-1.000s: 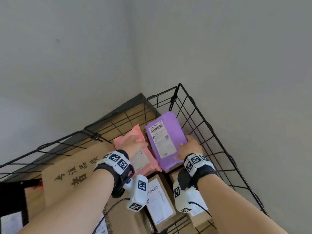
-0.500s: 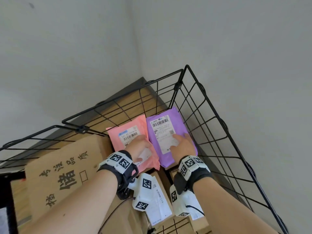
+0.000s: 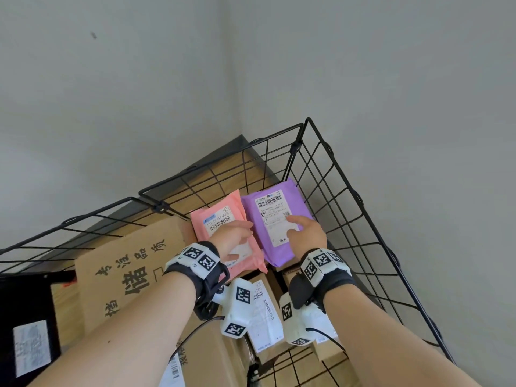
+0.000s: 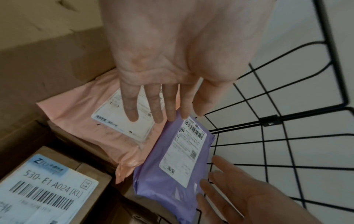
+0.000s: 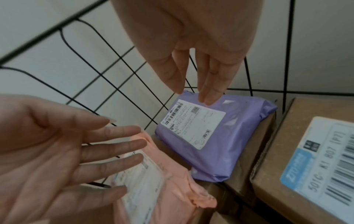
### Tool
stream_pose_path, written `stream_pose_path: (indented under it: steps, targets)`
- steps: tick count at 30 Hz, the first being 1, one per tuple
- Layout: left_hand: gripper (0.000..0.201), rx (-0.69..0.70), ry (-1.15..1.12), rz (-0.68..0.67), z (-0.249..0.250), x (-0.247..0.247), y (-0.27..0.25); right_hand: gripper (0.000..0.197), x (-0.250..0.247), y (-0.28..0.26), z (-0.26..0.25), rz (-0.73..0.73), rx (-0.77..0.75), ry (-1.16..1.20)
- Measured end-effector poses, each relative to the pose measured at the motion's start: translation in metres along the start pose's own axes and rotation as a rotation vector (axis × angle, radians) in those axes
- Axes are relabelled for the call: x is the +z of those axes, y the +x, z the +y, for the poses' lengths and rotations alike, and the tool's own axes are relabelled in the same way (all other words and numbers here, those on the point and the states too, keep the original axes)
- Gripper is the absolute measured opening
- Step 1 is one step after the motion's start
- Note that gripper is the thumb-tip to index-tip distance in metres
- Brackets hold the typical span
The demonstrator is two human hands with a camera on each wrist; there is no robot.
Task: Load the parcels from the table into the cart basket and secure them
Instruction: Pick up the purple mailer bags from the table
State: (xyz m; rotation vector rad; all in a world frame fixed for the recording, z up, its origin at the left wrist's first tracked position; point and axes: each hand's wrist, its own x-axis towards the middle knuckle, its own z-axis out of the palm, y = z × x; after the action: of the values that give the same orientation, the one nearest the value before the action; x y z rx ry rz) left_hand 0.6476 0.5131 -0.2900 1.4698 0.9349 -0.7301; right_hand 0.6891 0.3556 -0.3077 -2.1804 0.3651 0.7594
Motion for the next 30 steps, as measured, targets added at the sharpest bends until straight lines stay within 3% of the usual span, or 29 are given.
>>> stream_pose_path:
  steps: [6, 13, 30]
  targets:
    - [0.032, 0.073, 0.004, -0.042, 0.012, 0.0, -0.048, 0.039, -0.023, -0.048, -0.018, 0.014, -0.007, 0.063]
    - [0.018, 0.247, 0.068, -0.087, 0.011, 0.003, -0.119, 0.037, -0.045, -0.14, -0.031, 0.159, -0.044, 0.167]
    - [0.015, 0.629, 0.168, -0.317, -0.114, -0.008, -0.362, 0.022, -0.015, -0.459, 0.04, 0.555, -0.155, 0.403]
